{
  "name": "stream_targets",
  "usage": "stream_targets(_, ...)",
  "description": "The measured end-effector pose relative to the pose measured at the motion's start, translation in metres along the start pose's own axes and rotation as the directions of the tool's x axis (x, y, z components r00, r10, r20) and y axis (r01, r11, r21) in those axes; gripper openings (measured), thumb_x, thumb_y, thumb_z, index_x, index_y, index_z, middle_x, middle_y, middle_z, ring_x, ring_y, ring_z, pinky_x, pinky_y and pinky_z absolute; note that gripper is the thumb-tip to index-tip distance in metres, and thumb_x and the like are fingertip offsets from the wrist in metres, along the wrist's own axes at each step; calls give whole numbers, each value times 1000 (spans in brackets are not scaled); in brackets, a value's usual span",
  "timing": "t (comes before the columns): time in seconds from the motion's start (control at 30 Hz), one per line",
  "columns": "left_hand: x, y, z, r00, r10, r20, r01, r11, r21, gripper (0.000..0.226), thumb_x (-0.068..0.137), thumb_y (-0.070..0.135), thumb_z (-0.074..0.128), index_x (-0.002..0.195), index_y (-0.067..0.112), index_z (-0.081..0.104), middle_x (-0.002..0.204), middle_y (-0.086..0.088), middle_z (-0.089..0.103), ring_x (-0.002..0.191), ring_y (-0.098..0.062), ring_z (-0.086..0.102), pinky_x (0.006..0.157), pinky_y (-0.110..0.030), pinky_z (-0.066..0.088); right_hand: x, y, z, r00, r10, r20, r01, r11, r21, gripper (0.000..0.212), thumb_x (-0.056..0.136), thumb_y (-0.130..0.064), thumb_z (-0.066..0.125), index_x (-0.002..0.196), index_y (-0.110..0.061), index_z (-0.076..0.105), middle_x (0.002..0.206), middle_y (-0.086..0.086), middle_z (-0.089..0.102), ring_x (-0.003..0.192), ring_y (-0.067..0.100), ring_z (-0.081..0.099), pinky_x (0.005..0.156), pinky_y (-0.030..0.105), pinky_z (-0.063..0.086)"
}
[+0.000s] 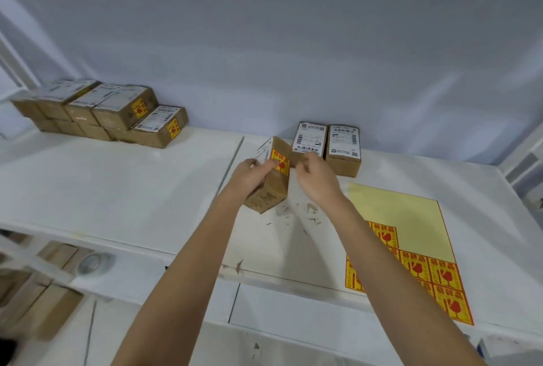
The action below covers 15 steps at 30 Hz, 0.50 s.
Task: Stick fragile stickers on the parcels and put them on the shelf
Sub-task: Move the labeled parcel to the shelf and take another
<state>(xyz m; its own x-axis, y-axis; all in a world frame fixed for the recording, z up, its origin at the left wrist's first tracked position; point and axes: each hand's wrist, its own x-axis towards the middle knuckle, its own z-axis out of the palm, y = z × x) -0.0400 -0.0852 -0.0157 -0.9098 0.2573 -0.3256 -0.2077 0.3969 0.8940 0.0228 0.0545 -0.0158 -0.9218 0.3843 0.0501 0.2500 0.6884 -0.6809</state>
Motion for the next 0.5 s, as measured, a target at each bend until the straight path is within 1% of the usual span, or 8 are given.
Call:
stream_targets(0.07, 13, 5, -5, 999, -4, -43, 6, 999, 38, 58, 79, 48, 65, 122, 13, 50, 73, 0, 60, 64, -14, 57, 62, -29, 47, 21, -3, -5, 1000, -5, -25, 0, 985, -175, 39, 97, -25, 39, 129, -4, 44, 120, 15, 54, 103, 31, 56, 76, 36, 45)
stream_targets(0.13, 25, 8, -9, 998, -2, -63, 6, 997, 71, 53, 77, 48, 67, 115, 13, 53, 84, -4, 65, 73, -16, 62, 70, -31, 51, 38, -7, -8, 1000, -1, -31, -8, 956, -295, 40, 97, -24, 39, 130, -2, 43, 126, 18, 47, 116, 33, 47, 85, 40, 45)
stream_targets(0.2, 35, 8, -12, 997, -12, -73, 19, 995, 95, 47, 76, 48, 67, 108, 15, 55, 91, -6, 68, 76, -18, 64, 70, -29, 52, 54, -8, -6, 1000, 4, -13, -8, 925, -380, 39, 97, -25, 38, 128, -1, 43, 127, 20, 45, 120, 35, 42, 90, 43, 43)
stream_targets(0.27, 43, 8, -14, 996, -26, -88, 37, 991, 132, 50, 73, 52, 66, 105, 15, 54, 92, -6, 68, 79, -19, 65, 67, -28, 50, 66, -7, 0, 1000, 18, 22, -6, 890, -456, 41, 97, -27, 38, 127, 0, 43, 127, 20, 44, 119, 35, 41, 92, 44, 41)
stream_targets(0.33, 51, 11, -17, 992, -37, -120, 62, 976, 207, 67, 63, 59, 64, 110, 13, 53, 97, -8, 66, 88, -21, 64, 66, -28, 49, 76, -5, 6, 998, 35, 51, -4, 856, -518, 43, 96, -26, 37, 130, 0, 42, 129, 19, 44, 120, 35, 40, 94, 43, 39)
stream_targets(0.37, 55, 12, -18, 989, -45, -139, 79, 964, 254, 74, 61, 62, 63, 114, 12, 50, 102, -8, 64, 93, -22, 62, 71, -30, 50, 80, -3, 9, 997, 38, 65, 3, 840, -542, 45, 96, -27, 37, 132, 0, 41, 131, 19, 43, 121, 34, 40, 95, 43, 38)
stream_targets(0.43, 62, 15, -20, 986, -56, -160, 106, 939, 327, 78, 66, 61, 63, 121, 12, 40, 110, -8, 56, 101, -24, 57, 84, -37, 50, 85, 0, 15, 994, 37, 103, 29, 815, -579, 48, 98, -29, 33, 135, 0, 38, 134, 19, 41, 124, 33, 38, 97, 42, 37)
stream_targets(0.5, 67, 19, -23, 983, -55, -174, 119, 915, 386, 79, 69, 61, 63, 126, 12, 37, 115, -9, 52, 105, -26, 54, 90, -41, 49, 87, 2, 21, 991, 31, 130, 53, 799, -599, 50, 98, -32, 30, 137, 1, 37, 137, 18, 38, 127, 32, 36, 100, 43, 34)
